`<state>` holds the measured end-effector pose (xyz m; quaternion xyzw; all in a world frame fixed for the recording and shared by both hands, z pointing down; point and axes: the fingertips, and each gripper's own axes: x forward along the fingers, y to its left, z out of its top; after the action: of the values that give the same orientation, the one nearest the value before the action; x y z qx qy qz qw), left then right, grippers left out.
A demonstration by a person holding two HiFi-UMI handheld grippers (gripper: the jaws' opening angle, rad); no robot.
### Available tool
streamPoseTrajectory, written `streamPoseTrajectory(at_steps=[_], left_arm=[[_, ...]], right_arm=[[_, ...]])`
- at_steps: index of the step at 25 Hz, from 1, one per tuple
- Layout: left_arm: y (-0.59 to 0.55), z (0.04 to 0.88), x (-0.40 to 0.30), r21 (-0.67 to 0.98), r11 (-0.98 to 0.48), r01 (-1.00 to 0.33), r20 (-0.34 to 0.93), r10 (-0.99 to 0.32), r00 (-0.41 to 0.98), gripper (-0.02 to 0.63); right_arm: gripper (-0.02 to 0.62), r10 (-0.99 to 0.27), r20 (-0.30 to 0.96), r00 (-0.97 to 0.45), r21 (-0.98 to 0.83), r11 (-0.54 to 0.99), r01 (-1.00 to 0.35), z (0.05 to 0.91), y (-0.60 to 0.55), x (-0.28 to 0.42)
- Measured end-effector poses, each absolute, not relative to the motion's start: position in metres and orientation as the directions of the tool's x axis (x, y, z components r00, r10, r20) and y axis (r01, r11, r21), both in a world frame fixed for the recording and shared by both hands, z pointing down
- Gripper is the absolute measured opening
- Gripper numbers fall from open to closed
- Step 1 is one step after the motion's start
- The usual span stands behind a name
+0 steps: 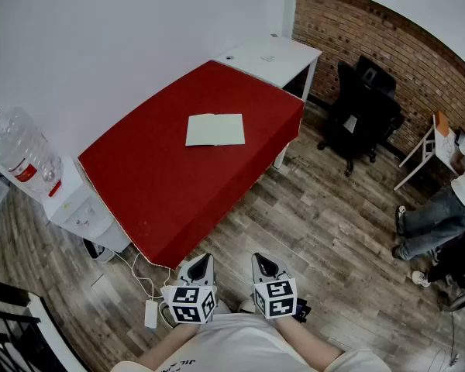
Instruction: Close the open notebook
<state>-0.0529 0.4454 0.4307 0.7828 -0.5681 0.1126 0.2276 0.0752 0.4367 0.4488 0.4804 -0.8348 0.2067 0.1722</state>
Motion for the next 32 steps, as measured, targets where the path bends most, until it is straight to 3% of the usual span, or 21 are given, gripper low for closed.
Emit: streamPoseTrajectory(at_steps=[11,32], left_arm=[[0.374,0.451,-0.058,0.250,-0.250,-0.936,0.449,-0.826,0.340,0.006],[0.080,0.446,-0.125,0.232,-0.353,-0.906,0.443,-0.791,0.422,0.006]], right_arm=[[-0.002,-0.730,0.491,-0.476,-0.170,0.455,-0.874,0.461,0.370,0.069],[-0.002,-0.788,0.490,-0.373,-0.142,0.350,-0.926,0.451,0.088,0.011]])
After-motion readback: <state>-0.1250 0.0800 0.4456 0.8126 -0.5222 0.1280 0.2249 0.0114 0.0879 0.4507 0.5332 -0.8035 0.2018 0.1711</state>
